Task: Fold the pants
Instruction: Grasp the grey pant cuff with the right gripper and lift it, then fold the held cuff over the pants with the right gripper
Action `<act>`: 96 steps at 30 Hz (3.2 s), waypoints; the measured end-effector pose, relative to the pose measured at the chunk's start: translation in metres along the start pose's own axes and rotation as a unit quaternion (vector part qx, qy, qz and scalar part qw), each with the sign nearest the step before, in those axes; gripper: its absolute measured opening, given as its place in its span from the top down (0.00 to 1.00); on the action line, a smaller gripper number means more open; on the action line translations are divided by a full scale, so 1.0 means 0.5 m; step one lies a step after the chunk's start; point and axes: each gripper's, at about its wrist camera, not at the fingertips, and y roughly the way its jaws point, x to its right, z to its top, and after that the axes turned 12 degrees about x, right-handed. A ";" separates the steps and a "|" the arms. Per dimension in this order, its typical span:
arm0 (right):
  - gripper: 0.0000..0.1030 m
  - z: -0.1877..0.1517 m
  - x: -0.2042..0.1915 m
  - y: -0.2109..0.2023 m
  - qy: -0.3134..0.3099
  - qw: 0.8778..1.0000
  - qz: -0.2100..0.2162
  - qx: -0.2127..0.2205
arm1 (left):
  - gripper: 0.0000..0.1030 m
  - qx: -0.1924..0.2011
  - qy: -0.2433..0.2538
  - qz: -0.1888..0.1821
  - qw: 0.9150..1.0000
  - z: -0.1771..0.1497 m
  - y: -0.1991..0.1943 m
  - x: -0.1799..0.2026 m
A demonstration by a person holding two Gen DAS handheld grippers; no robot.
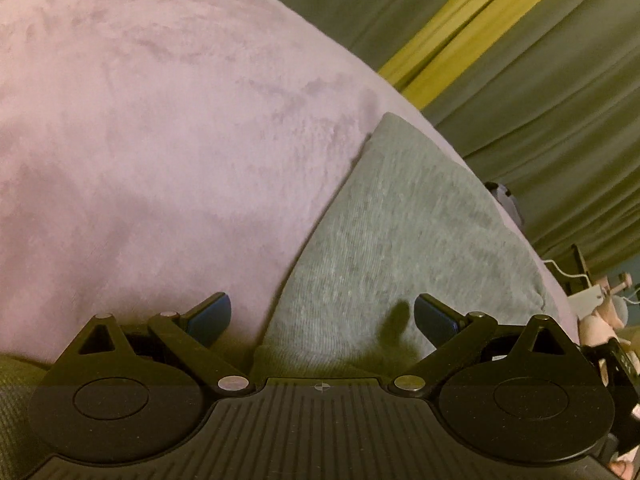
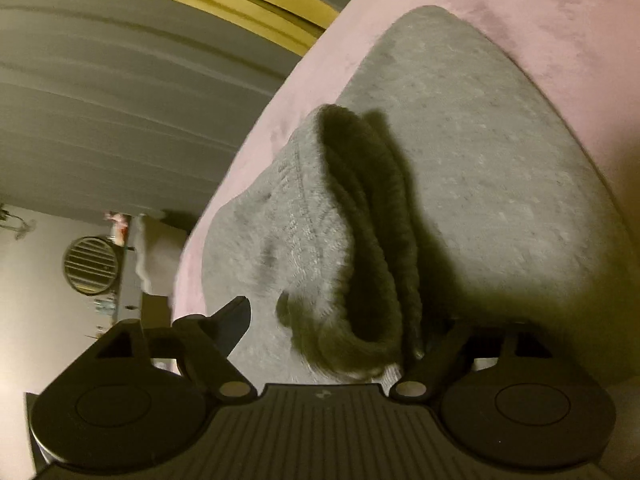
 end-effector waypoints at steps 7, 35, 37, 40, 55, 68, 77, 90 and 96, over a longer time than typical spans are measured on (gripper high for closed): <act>0.60 -0.016 -0.082 -0.049 -0.049 0.997 0.016 0.048 | 0.02 0.008 -0.023 -0.005 1.000 0.000 -0.006 -0.011; 0.61 0.027 -0.100 -0.188 -0.045 0.991 0.015 0.124 | 0.02 0.009 0.010 -0.005 1.000 -0.005 -0.017 0.004; 0.61 0.024 -0.092 -0.182 -0.053 0.991 0.006 0.122 | 0.02 0.008 0.013 -0.003 1.000 -0.006 -0.014 0.006; 0.61 0.017 -0.080 -0.180 -0.060 0.991 -0.002 0.120 | 0.02 0.005 0.020 0.000 1.000 -0.009 -0.010 0.009; 0.10 0.015 -0.048 -0.188 -0.176 0.966 -0.138 0.133 | 0.02 0.013 0.081 0.002 0.997 -0.021 -0.008 0.046; 0.04 0.011 0.004 -0.105 -0.144 0.977 -0.155 0.040 | 0.00 -0.077 0.134 -0.035 0.987 -0.044 0.050 0.077; 0.04 0.026 0.035 -0.103 -0.098 0.985 -0.142 0.021 | 0.00 -0.082 0.109 -0.048 0.989 -0.018 0.057 0.071; 0.03 0.056 0.070 -0.091 -0.054 0.996 -0.077 0.003 | 0.00 -0.153 0.047 -0.128 0.979 0.026 0.164 0.084; 0.30 0.055 0.062 -0.081 -0.071 0.996 -0.052 0.012 | 0.00 -0.159 0.026 -0.163 0.973 0.036 0.184 0.075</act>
